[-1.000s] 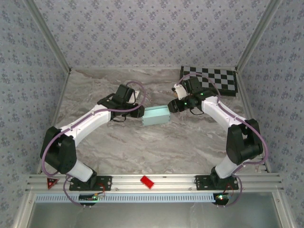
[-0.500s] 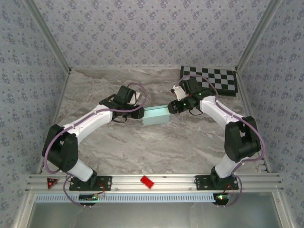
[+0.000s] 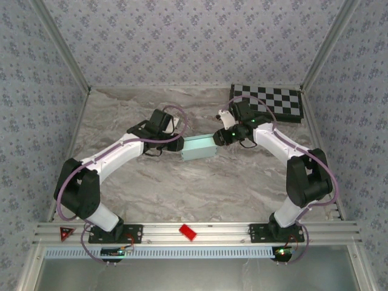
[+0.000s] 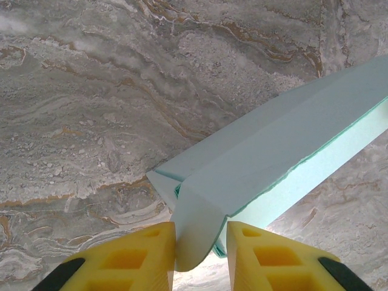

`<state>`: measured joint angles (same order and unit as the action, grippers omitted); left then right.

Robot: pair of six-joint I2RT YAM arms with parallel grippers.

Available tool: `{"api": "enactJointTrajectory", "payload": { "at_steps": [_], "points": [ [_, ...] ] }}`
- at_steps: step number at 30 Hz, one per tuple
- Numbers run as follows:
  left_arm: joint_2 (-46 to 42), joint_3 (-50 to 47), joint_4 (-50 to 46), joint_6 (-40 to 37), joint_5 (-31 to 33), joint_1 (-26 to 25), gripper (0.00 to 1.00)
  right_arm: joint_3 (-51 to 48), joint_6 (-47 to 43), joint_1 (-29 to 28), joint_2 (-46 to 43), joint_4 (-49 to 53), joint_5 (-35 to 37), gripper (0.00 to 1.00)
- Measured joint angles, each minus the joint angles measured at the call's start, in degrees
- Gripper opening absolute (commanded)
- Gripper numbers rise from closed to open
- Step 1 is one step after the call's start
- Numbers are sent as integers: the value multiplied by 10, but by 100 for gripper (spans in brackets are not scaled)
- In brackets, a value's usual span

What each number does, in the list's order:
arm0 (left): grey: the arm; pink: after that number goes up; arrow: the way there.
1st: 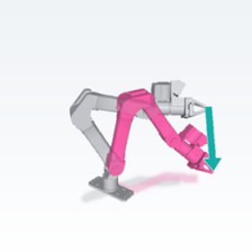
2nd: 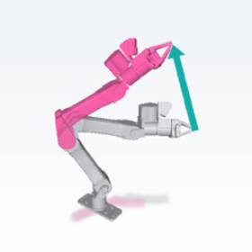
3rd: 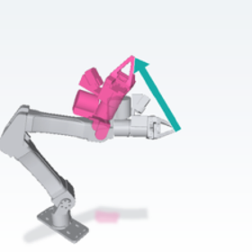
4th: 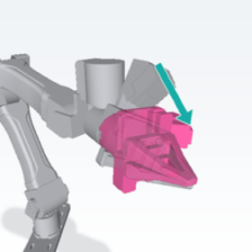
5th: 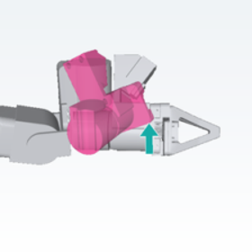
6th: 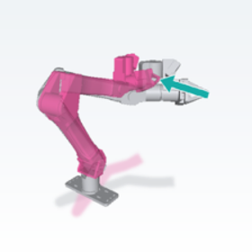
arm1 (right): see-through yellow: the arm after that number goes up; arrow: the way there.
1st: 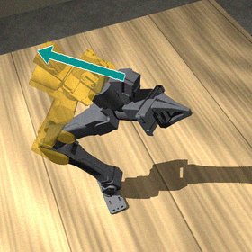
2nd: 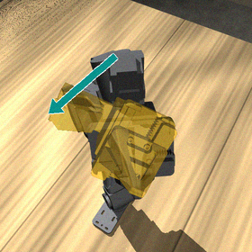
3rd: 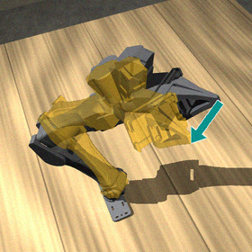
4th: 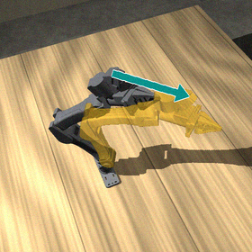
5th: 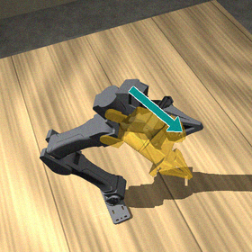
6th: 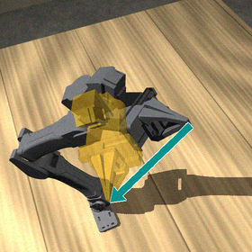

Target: Fold the paper box

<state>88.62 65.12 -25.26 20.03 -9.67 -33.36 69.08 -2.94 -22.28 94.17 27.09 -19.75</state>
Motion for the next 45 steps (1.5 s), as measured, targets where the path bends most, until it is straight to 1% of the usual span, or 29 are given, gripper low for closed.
{"api": "enactJointTrajectory", "payload": {
  "at_steps": [6, 9, 14, 17, 24, 39, 45],
  "points": [
    [0, 0, 0, 0, 0, 0, 30, 0, 1, -6, -4, 2, 20, 39],
    [0, 0, 0, 0, 0, 0, 32, 0, 1, -6, -10, 2, 24, 39],
    [0, 0, 0, 0, 0, 0, 32, 0, 1, -6, -19, 2, 25, 40],
    [0, 0, 0, 0, 0, 0, 31, 0, 1, -6, -19, 3, 25, 38],
    [0, 0, 0, 0, 0, 0, 24, 0, 1, -8, -19, 7, 24, 30],
    [0, 0, 0, 7, 0, 0, 24, 0, 21, -18, -19, 15, 40, 24],
    [0, 0, 0, 17, 0, 0, 21, 0, 36, -19, -19, 17, 44, 23]
  ]
}}
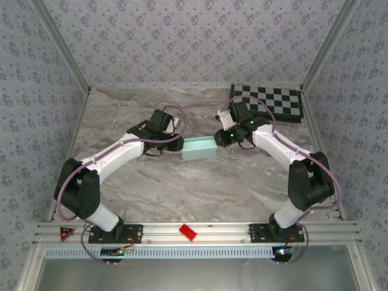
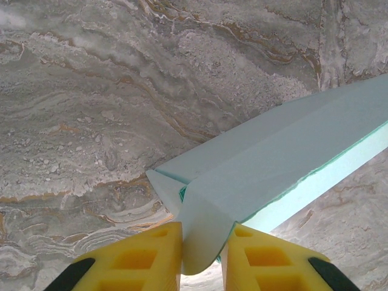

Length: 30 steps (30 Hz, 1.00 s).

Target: Fold the paper box

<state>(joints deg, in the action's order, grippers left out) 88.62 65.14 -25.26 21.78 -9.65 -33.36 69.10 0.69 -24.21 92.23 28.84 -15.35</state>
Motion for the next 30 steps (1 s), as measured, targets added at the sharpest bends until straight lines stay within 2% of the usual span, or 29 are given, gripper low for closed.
{"api": "enactJointTrajectory", "payload": {
  "at_steps": [30],
  "points": [
    [7, 0, 20, 70, 0, 0, 16, 24, 60, -16, 0, 52, 40, 25]
  ]
}}
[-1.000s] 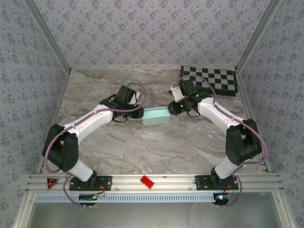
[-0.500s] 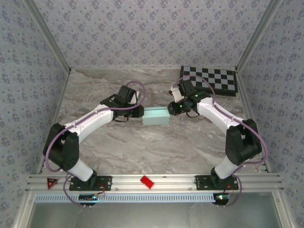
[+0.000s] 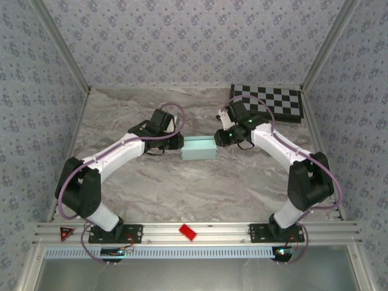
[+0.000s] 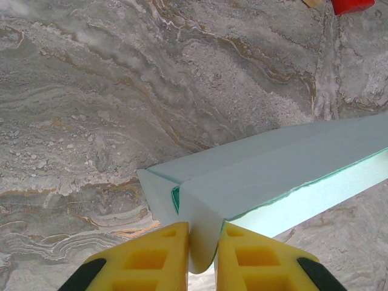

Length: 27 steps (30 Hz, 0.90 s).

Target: Fold the paper box

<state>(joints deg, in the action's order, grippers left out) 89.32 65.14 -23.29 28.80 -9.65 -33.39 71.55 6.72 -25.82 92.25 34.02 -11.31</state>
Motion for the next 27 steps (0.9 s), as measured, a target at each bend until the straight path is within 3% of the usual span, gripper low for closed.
{"api": "enactJointTrajectory", "payload": {
  "at_steps": [14, 27],
  "points": [
    [0, 0, 4, 9, 0, -2, 16, 12, 30, -4, 8, 17, 10, 19],
    [0, 0, 5, 9, 2, -5, 16, 28, 45, -4, 22, 22, 1, 18]
  ]
}}
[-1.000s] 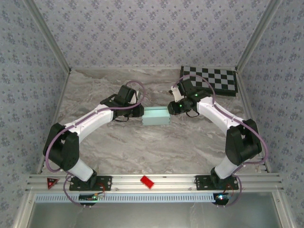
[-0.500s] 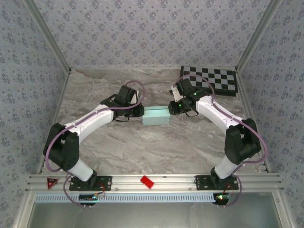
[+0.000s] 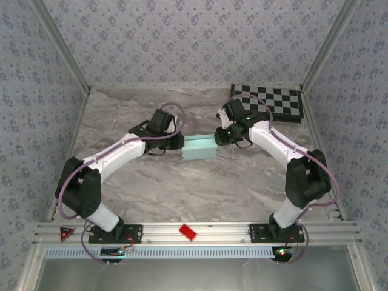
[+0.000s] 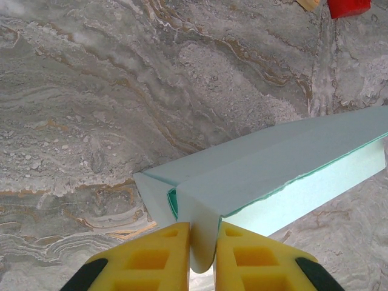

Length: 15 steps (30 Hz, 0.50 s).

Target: Fold the paper box

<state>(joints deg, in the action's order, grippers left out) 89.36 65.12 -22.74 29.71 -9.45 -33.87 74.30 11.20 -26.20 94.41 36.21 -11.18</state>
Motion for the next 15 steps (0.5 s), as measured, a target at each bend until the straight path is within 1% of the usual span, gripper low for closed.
{"api": "enactJointTrajectory", "payload": {
  "at_steps": [15],
  "points": [
    [1, 0, 0, 0, 5, 0, 16, 1, 15, 0, 4, 5, -33, 18]
  ]
}}
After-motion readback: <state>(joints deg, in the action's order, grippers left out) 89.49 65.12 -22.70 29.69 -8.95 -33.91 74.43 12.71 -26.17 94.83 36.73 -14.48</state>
